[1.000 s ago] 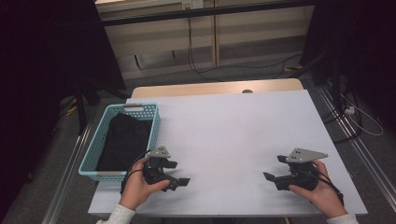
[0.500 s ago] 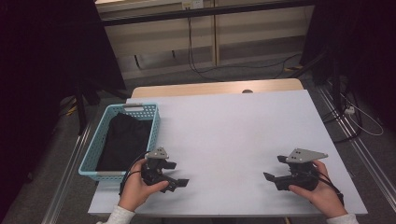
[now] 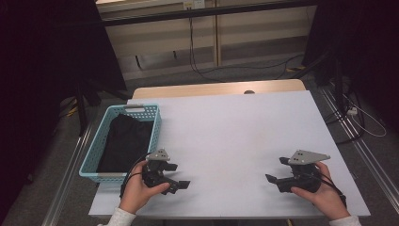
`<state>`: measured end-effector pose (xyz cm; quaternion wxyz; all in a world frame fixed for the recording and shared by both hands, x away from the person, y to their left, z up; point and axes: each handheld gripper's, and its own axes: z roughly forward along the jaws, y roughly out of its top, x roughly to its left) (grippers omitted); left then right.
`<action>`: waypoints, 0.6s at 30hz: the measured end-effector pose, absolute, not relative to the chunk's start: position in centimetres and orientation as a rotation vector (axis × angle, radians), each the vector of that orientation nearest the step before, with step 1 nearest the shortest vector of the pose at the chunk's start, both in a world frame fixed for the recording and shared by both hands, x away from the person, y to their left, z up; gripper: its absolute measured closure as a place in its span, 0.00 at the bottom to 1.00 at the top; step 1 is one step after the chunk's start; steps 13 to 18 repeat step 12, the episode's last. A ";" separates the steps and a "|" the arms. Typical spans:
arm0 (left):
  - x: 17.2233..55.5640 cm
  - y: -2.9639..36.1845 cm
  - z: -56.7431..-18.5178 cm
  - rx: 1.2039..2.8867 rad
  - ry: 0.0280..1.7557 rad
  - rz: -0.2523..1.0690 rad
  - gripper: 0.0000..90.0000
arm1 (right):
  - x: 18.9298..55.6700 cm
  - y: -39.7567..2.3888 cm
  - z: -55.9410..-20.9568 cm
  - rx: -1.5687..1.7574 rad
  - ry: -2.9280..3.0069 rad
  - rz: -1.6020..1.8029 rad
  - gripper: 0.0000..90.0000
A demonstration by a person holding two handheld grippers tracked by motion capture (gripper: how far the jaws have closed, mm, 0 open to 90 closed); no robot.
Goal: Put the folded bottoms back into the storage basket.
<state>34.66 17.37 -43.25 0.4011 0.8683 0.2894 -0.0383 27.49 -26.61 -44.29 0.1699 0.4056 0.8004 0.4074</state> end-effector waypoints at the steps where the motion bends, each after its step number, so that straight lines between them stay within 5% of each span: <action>1: 34.7 17.3 -43.3 2.196 0.729 -0.097 0.11 | 27.5 -26.6 -44.3 1.155 2.275 1.155 0.20; 18: 34.7 17.2 -43.2 2.200 0.723 -0.098 0.10 | 27.4 -26.6 -44.3 1.152 2.280 1.148 0.20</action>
